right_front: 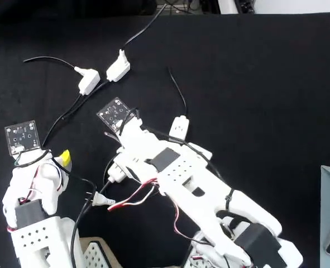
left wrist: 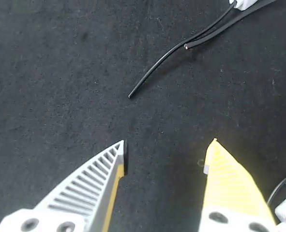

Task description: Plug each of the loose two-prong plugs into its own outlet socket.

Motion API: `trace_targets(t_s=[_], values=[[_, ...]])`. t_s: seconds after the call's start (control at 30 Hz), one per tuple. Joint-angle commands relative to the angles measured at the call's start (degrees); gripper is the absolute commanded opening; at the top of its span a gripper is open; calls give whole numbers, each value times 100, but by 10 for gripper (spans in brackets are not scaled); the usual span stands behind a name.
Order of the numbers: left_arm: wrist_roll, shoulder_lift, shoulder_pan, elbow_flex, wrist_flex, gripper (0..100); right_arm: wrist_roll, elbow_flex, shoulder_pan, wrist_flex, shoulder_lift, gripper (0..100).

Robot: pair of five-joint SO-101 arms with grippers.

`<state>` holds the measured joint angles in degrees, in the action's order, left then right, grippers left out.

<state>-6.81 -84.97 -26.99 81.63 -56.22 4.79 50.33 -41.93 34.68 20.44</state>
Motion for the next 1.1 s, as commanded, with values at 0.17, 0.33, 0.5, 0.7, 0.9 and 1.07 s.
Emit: trace_targets(t_s=[0.17,0.33,0.5,0.7,0.9,1.07], values=[[53,-53,-22,-4,97,267,44,-57,-26,211,224,12],[44,-79,4,48,97,267,185,-22,-26,202,207,12],[44,-79,4,48,97,267,193,-48,-26,193,-251,12],[44,-79,4,57,97,267,193,-40,-26,229,-330,12],[44,-79,4,57,97,267,193,-40,-18,246,-330,12],[44,-79,4,57,97,267,193,-48,-18,246,-330,11]])
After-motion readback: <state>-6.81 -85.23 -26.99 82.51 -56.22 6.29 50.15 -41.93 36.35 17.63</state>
